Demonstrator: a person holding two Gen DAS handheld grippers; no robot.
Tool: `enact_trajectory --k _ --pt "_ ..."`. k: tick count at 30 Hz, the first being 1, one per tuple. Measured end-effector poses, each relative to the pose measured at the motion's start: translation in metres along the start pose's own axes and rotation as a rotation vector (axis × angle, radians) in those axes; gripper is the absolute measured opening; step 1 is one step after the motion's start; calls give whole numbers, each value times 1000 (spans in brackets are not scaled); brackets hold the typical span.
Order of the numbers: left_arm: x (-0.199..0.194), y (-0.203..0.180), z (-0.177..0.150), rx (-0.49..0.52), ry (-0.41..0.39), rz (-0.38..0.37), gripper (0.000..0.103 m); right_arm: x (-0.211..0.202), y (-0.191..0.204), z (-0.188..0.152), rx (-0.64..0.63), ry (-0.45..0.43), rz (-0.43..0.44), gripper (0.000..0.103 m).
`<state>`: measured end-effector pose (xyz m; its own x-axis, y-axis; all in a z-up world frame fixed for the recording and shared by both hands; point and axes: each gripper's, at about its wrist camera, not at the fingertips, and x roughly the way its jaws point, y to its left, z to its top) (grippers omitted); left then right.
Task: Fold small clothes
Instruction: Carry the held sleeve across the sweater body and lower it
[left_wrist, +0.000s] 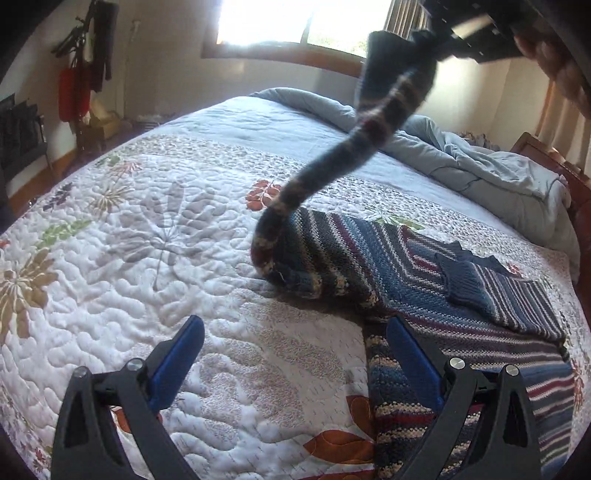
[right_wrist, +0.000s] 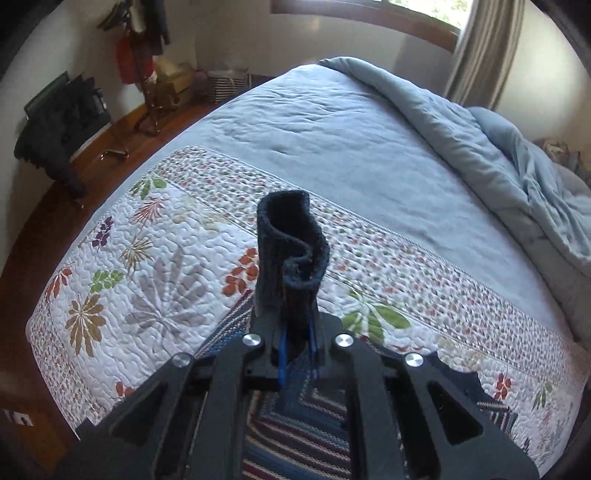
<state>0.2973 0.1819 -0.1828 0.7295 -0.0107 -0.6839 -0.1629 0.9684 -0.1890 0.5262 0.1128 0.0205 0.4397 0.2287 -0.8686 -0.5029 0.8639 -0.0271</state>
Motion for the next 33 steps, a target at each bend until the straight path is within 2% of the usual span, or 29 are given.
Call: enact_trajectory --k 10,19,26,33 --pt "-2 -21 -7 81 -37 7 99 4 -89 -53 127 -7 29 8" --pt "0 -20 -7 59 -37 -14 99 8 -135 -102 247 -36 85 8" --pt "-1 -20 -7 41 -46 -54 99 35 -188 -156 397 -2 128 8" --pt "0 -28 -6 65 -32 -68 99 61 -218 -204 553 6 215 8"
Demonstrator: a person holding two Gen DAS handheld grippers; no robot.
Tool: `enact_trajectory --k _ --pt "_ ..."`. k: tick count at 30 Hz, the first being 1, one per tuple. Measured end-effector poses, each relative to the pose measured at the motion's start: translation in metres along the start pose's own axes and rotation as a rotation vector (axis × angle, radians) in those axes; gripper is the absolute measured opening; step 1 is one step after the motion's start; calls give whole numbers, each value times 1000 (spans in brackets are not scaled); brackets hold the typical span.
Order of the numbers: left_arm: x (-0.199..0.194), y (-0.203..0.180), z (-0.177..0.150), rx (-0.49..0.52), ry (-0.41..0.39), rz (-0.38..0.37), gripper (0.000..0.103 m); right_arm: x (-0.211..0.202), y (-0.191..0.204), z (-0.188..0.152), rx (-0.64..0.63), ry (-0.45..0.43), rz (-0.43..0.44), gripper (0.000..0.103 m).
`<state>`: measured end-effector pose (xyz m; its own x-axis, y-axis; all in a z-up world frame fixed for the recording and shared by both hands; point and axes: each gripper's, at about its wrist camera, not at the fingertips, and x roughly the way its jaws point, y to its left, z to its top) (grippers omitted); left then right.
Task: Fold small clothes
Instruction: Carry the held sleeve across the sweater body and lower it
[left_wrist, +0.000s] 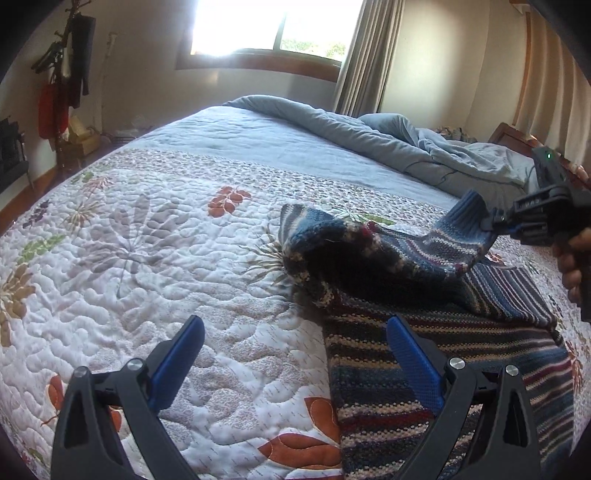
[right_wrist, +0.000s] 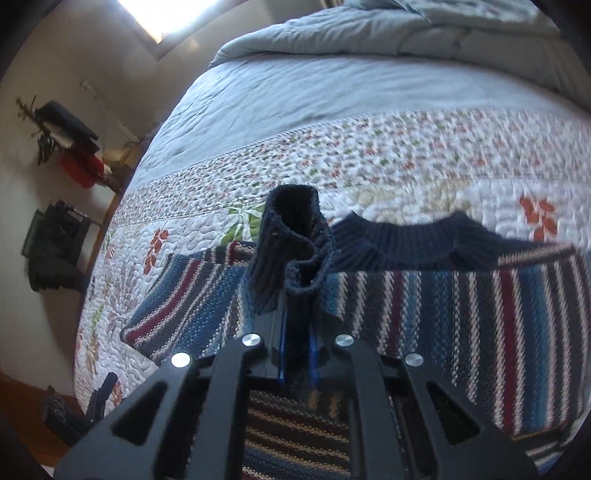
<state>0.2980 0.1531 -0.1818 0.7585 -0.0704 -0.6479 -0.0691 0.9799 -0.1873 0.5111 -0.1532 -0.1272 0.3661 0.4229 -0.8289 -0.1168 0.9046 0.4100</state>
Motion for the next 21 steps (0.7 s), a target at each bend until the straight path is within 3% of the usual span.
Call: enact_trajectory --k 9,11,14,19,21 --pt "0 -2 21 -2 -5 -27 99 21 -67 -38 207 38 167 13" --pt "3 2 30 -25 -7 -27 99 23 -79 -46 230 51 187 25" --pt "9 14 45 -109 -7 -101 99 17 -97 -51 257 57 204 30" --pt "39 33 68 -225 16 -188 99 8 -114 -33 278 40 201 48" --pt "56 39 75 -266 53 -209 99 18 -116 -20 287 67 228 50"
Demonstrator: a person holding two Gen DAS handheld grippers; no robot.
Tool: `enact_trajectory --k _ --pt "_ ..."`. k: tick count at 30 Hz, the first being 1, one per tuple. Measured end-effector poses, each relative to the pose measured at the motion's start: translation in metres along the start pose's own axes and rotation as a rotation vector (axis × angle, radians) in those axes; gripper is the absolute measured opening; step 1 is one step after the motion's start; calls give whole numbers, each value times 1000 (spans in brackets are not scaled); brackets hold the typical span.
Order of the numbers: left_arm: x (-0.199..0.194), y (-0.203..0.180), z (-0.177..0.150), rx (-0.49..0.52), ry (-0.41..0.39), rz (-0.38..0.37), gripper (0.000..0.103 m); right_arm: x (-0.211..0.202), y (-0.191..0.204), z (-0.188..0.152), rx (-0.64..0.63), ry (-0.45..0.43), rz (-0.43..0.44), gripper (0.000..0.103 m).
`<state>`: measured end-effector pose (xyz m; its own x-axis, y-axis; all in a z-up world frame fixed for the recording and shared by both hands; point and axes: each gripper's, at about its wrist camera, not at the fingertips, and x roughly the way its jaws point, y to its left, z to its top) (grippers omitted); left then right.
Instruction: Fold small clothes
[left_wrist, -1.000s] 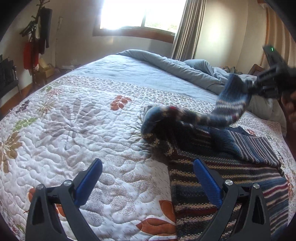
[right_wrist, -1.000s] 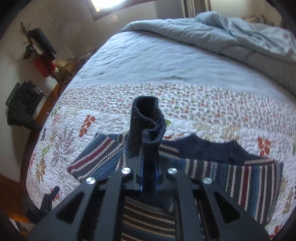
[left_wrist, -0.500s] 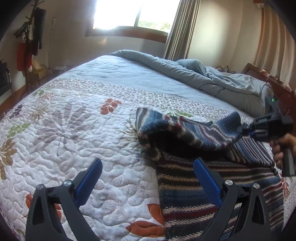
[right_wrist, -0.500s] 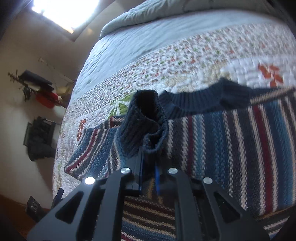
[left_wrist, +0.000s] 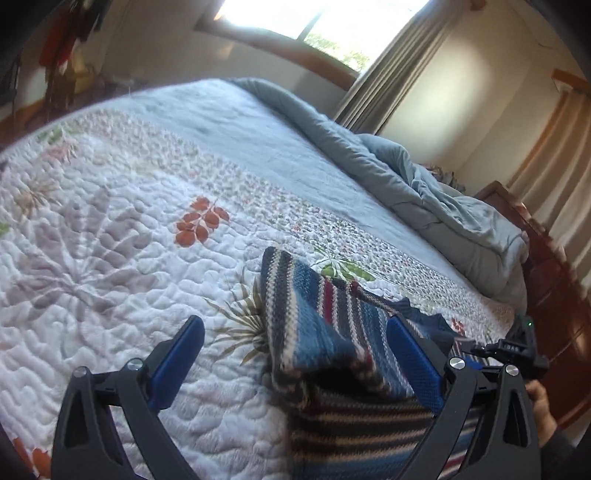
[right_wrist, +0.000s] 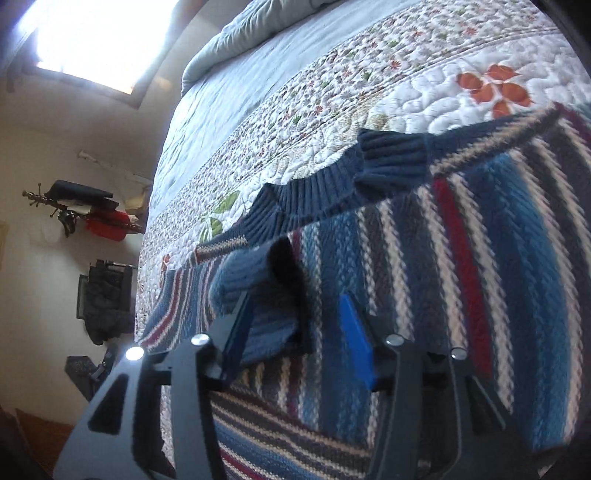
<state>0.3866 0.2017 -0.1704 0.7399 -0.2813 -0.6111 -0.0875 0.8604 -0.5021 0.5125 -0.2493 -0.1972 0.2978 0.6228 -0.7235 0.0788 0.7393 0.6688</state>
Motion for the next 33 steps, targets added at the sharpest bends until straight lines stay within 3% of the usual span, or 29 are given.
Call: enact_trajectory --k 7,9,10,11,16,20,24,27,28,29,33 --pt "43 -7 1 89 137 40 99 36 11 20 -25 107 55 52" --pt "48 -8 -1 91 164 45 99 40 18 22 -42 131 65 41" --pt "49 -8 -2 90 169 45 99 41 23 22 -61 138 66 22" --pt "49 -10 -2 91 167 45 99 40 30 21 -85 144 72 17" --pt "36 -18 3 100 147 38 99 8 59 14 -164 88 92 10" --pt "26 -31 8 131 132 32 99 -48 65 22 -185 -11 80 10" --pt "23 -43 9 157 127 3 99 -86 31 30 -134 -64 45 11" --pt "29 -56 3 190 147 -34 99 -72 -5 31 -71 -3 9 21" --pt "31 -60 0 199 155 -55 99 -65 -16 28 -56 13 -16 34" --pt "34 -64 -3 204 172 -83 99 -62 -25 25 -40 7 -45 40" --pt "37 -75 -9 220 191 -154 99 -76 -46 12 30 -43 16 47"
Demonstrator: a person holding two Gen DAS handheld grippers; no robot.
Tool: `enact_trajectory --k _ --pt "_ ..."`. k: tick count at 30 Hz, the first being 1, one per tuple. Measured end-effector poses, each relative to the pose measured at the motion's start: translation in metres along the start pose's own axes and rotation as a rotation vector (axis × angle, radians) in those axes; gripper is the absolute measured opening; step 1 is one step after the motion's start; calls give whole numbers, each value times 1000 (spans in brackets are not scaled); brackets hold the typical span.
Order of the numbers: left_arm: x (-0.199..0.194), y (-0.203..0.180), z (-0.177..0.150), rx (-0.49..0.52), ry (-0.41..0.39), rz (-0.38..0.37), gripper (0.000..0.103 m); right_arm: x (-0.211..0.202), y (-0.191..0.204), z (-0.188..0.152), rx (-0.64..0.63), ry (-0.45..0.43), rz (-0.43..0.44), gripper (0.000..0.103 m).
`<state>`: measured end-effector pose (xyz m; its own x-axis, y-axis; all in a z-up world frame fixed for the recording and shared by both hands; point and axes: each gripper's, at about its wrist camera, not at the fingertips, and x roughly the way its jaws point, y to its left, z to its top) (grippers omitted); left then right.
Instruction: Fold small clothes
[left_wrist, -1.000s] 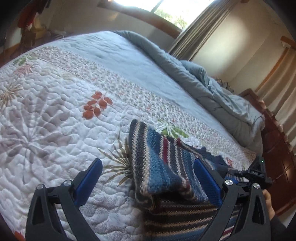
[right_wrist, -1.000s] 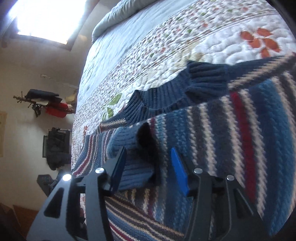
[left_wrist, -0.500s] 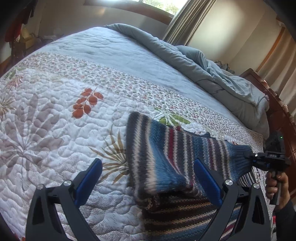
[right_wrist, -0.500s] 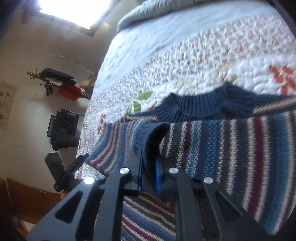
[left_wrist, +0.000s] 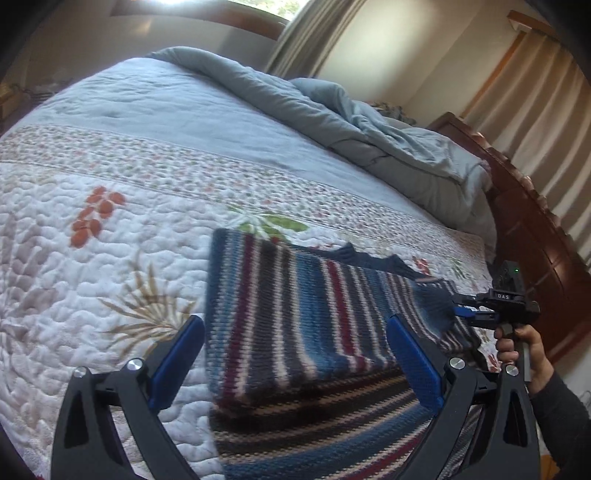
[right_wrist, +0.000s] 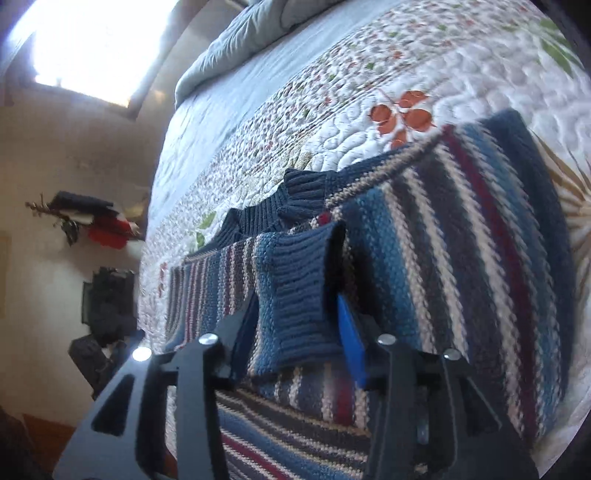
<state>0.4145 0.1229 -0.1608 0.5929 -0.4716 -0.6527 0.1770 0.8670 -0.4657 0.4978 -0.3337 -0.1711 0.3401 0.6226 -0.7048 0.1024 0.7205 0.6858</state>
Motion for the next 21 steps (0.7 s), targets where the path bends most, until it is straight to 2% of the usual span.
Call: enact_trajectory --k 2,4,7,10,13,16,19,21 --pt "0 -3 1 11 -7 -19 99 -10 -6 -10 31 -22 13 48" --pt "3 -5 1 17 -2 -23 99 -10 -12 -18 42 -3 20 49" --pt "8 -9 2 27 0 -19 99 -3 -16 -23 65 19 -27 49" --pt "8 -14 5 16 -26 -37 99 -4 -23 -23 150 3 -23 46" --pt "10 -19 9 9 -37 -41 99 -12 -27 -28 195 -28 16 49" --pt "29 -27 3 56 19 20 99 -1 -34 -32 213 7 31 47" --pt "40 -34 -5 87 44 59 99 2 -31 -28 213 -22 82 49" --pt "46 -41 -12 115 53 129 99 6 -25 -24 197 -33 89 49"
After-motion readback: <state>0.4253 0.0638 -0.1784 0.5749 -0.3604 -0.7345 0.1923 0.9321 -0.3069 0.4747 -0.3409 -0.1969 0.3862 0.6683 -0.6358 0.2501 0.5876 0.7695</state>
